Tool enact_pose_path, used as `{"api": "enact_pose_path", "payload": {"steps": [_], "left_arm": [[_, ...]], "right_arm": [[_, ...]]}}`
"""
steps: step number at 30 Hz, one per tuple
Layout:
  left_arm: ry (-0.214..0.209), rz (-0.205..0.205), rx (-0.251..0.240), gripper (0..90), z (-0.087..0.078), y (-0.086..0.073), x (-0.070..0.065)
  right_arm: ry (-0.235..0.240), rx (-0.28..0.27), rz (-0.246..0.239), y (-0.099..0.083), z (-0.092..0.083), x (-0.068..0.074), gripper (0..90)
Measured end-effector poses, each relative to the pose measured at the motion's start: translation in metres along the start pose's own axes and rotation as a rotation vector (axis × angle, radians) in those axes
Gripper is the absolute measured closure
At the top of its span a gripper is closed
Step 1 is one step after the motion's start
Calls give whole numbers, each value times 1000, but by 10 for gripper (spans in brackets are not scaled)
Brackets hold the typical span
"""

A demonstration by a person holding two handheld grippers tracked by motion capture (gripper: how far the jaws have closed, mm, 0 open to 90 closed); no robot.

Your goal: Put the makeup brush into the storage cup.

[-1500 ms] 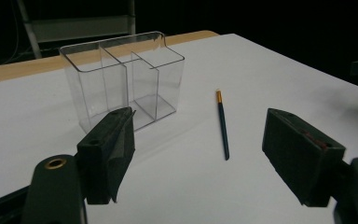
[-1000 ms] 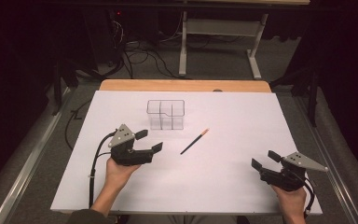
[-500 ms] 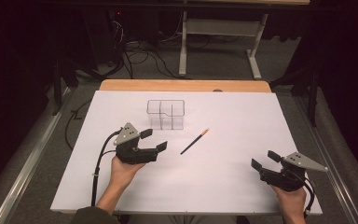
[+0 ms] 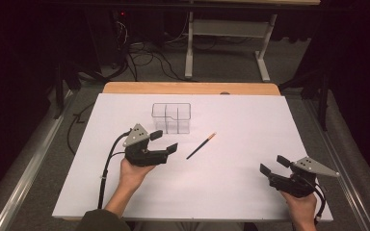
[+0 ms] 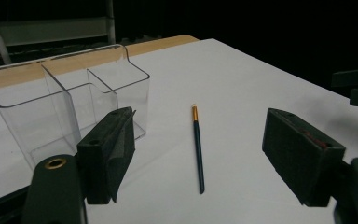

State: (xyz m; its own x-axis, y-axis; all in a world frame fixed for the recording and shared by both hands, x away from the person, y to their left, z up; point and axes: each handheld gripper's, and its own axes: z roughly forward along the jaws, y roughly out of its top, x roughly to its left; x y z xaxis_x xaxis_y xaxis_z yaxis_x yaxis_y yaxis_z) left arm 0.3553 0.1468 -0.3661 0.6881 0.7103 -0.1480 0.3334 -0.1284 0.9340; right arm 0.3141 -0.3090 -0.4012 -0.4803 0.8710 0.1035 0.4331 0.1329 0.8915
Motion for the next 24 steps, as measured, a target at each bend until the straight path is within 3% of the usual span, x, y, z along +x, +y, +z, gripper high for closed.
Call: {"api": "enact_pose_path", "payload": {"steps": [11, 24], "left_arm": [[-23, 9, 15, 270, 13, 4, -2], [-23, 26, 47, 290, 34, 17, -16]], "right_arm": [[0, -6, 5, 0, -1, 0, 247], [9, -4, 7, 1, -2, -1, 249]]}}
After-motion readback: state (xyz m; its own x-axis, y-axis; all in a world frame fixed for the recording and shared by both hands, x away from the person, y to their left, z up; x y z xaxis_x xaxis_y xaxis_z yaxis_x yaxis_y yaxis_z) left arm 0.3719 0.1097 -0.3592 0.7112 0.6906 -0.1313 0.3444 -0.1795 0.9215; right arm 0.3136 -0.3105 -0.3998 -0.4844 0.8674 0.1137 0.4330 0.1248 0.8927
